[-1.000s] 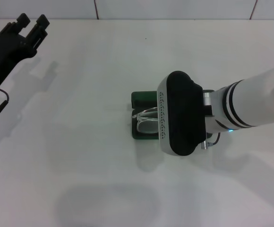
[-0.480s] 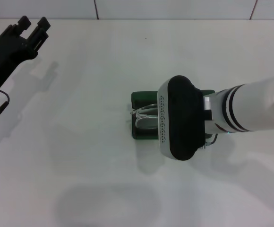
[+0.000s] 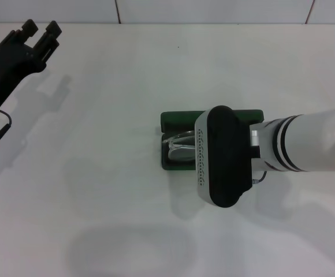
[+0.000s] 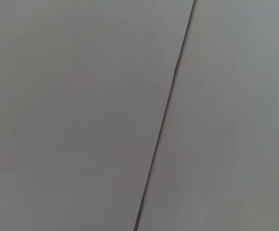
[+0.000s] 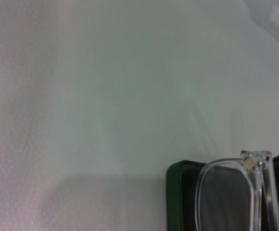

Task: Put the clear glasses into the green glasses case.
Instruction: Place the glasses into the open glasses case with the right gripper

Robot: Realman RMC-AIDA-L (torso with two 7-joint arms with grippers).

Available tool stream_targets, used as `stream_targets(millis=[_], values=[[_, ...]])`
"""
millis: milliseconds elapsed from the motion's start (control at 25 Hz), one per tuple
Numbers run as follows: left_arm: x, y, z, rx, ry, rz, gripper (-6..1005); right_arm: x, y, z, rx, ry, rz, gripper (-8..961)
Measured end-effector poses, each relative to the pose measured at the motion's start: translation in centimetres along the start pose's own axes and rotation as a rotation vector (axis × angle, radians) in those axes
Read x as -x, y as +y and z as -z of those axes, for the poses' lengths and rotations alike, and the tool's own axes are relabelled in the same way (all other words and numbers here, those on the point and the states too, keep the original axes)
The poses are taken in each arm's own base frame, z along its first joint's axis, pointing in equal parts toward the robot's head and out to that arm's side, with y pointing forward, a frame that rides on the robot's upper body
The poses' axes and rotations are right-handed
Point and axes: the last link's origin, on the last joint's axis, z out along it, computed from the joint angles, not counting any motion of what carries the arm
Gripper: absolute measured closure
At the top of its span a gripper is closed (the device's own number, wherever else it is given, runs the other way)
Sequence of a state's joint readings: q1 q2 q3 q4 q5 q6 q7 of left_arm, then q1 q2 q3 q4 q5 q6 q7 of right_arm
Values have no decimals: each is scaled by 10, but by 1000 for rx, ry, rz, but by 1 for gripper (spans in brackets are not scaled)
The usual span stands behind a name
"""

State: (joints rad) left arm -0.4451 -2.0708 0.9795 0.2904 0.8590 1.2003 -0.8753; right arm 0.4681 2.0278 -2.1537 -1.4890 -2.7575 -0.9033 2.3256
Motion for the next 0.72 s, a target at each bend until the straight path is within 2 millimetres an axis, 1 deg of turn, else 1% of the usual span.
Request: stream_targets(millis=[440,720], values=[[0,0,-1,-2,-4,-2,402,-1,1,-3,-64,-8,18,947],[1,0,-2,-4,-7,0,402,-4,7,-6,-79,-15,20,947]])
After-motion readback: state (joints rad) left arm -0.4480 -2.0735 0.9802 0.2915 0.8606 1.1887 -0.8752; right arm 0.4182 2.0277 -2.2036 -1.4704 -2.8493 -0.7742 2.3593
